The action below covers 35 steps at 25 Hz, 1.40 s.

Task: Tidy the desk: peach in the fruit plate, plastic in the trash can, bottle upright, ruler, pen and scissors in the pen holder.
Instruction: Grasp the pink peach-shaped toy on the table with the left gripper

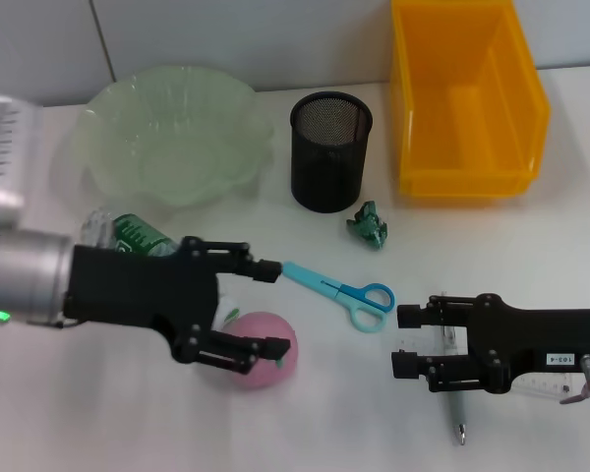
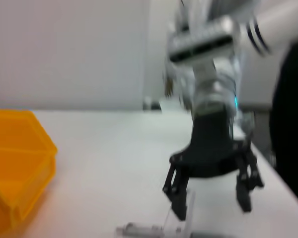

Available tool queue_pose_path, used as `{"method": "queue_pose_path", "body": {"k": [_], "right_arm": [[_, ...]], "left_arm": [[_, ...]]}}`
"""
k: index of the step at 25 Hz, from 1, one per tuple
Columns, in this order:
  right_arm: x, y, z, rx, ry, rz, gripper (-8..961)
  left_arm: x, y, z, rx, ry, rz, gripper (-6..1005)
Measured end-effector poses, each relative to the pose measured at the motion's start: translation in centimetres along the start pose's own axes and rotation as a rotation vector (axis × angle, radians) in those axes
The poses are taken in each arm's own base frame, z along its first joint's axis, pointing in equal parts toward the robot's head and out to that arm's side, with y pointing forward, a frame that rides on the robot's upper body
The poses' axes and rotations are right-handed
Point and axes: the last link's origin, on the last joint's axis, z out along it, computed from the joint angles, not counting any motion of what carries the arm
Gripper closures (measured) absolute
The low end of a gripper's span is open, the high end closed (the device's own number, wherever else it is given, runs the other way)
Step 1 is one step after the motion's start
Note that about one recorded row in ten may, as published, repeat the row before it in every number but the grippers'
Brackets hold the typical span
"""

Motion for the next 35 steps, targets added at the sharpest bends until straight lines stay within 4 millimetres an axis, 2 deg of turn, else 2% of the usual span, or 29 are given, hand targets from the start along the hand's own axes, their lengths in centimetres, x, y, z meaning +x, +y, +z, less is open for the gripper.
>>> {"method": "queue_pose_path", "body": {"k": [2,3,7,8,14,19,24,35], "right_arm": [[0.0,0.0,0.0,0.0,0.001,0.006,196],[0.0,0.0,-0.1,0.002,0.001,0.015,196],[0.0,-0.1,-0.2,0.006,0.0,0.021,195],[0.0,-0.2,-0.2,0.011,0.0,0.021,195],[-0.1,-0.3,-0.3,0.02,-0.001,0.018,196],[-0.2,-0.4,-0.5,0.026,-0.002,0.014,195],[-0.4,-0.5,-0.5,0.027,-0.003,0.009,195],[-0.2,-0.5,-0.6,0.028,-0.001,0.017,196]], "left_arm": [[0.6,-0.5,0.5,-0.007,-0.054,0.056,187],[1.8,-1.2,1.8,-0.039,-0.184,0.142,187],[2.5,-1.5,2.6,-0.056,-0.26,0.179,188],[3.0,-1.9,3.5,-0.073,-0.368,0.218,188],[3.6,-2.5,4.1,-0.086,-0.451,0.247,196],[3.4,-2.5,4.7,-0.111,-0.556,0.248,217],[3.3,-2.5,4.8,-0.114,-0.566,0.247,238],[1.5,-2.6,5.6,-0.105,-0.6,0.217,284]]}}
